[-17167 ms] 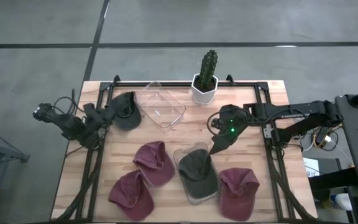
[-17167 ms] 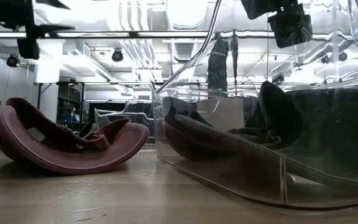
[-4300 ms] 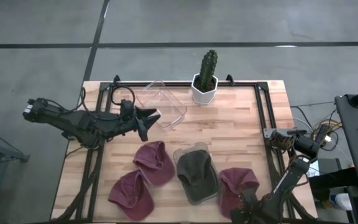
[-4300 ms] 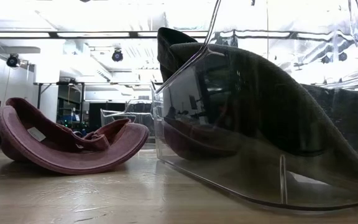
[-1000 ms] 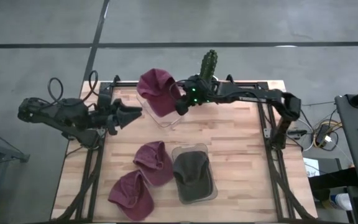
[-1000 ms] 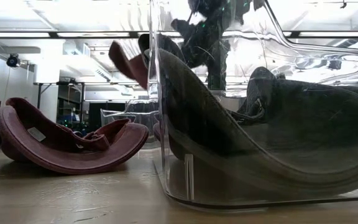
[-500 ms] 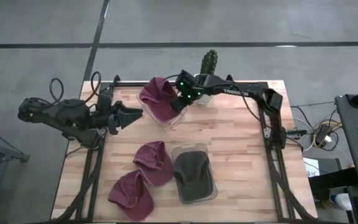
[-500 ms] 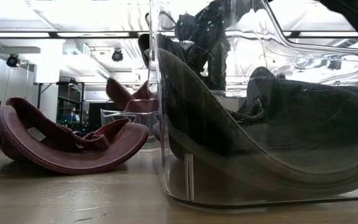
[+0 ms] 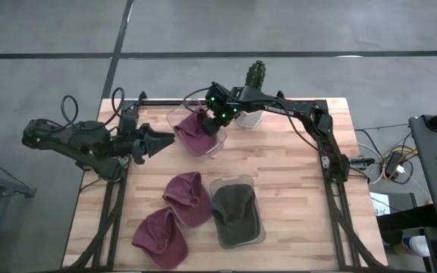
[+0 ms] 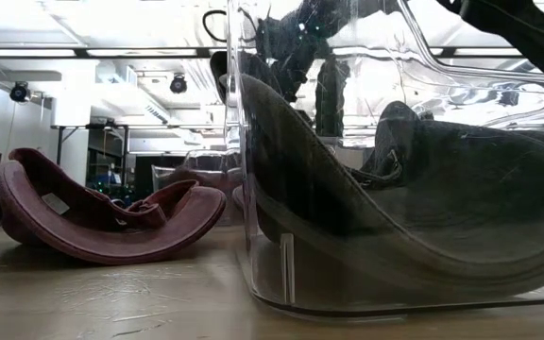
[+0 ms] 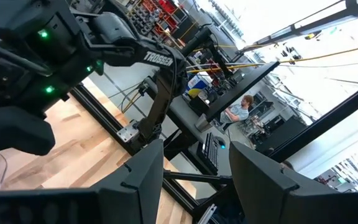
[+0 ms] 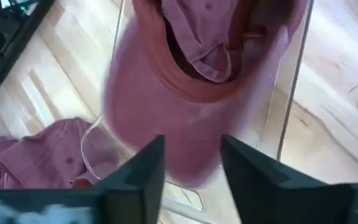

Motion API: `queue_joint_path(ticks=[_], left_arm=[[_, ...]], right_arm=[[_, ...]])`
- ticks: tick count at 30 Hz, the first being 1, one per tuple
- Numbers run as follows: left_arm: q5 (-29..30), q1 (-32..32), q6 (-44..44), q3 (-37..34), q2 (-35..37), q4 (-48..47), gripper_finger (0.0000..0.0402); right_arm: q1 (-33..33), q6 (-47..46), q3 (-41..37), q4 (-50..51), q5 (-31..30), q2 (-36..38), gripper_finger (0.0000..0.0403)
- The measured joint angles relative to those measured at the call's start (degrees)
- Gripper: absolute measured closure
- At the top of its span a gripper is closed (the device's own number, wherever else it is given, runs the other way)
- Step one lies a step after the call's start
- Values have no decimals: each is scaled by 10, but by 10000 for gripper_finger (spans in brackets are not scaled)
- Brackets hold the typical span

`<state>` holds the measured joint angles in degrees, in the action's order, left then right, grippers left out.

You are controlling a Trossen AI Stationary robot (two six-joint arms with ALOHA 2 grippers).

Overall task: Pick & Place hat
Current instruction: Put the right red cap into the top transparent bin, then put the bottom right red cap into the top transparent bin

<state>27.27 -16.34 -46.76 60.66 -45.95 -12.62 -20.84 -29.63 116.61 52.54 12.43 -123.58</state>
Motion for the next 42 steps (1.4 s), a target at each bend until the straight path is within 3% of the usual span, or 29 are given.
queue_joint_path(ticks=[5,9,22,33,42], left_arm=[[0,0,1,0,0,0,226],[1,0,2,0,0,0,226],[2,0,32,0,1,0,226],[0,0,34,0,16,-2,226],[-69,0,-1,0,27,-110,226]], right_arm=[[4,0,22,41,2,9,178],[33,33,31,41,42,24,159],[160,-18,18,-16,35,19,179],[205,-107,14,-47,27,-29,179],[204,-65,15,84,25,16,194]])
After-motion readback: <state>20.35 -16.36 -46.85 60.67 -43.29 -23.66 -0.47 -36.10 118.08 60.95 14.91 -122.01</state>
